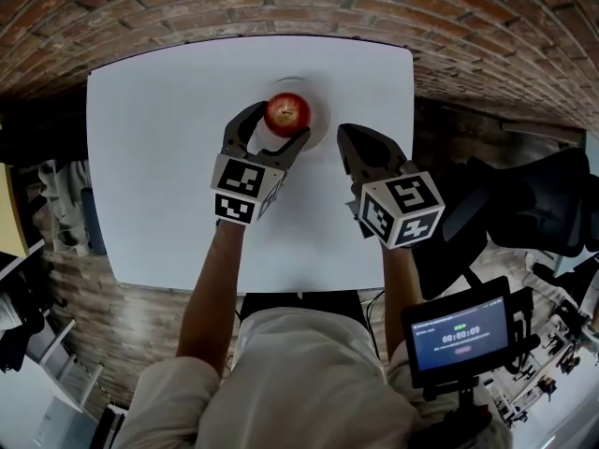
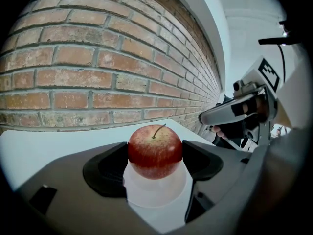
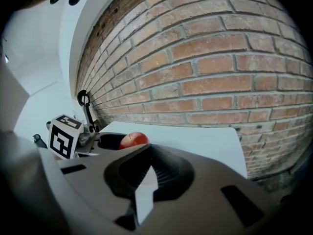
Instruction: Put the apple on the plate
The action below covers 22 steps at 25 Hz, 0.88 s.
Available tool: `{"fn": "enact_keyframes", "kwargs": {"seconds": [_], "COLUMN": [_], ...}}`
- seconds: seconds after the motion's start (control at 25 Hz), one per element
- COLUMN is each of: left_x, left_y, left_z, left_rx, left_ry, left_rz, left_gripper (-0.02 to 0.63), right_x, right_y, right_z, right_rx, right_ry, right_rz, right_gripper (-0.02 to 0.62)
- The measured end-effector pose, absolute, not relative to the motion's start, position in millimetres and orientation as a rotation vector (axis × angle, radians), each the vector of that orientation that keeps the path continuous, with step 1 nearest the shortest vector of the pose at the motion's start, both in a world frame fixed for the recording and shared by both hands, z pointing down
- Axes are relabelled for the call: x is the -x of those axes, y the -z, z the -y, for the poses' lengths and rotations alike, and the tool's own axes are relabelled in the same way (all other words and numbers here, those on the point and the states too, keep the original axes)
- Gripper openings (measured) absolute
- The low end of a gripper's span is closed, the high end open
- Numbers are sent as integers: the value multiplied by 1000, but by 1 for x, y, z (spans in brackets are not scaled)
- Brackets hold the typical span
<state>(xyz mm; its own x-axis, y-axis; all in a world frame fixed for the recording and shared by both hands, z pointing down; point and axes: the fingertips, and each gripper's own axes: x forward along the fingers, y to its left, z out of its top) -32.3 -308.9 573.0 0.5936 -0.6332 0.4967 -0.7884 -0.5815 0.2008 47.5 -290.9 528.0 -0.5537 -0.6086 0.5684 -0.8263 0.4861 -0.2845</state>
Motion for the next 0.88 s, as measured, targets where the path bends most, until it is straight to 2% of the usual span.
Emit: {"fn": "enact_keyframes", "kwargs": {"seconds": [0.88], "left_x": [28], "left_y": [-590], "left_z": [313], "left_rx": [-2403], "left_ry": [-614], "left_rz": [1146], "left_gripper": [357], "right_x": [-50], "right_y": [-537], "right_z": [291], "right_rx": [-1211], "right_ry": [-796], "right_rz": [2318], "right_gripper": [3]}}
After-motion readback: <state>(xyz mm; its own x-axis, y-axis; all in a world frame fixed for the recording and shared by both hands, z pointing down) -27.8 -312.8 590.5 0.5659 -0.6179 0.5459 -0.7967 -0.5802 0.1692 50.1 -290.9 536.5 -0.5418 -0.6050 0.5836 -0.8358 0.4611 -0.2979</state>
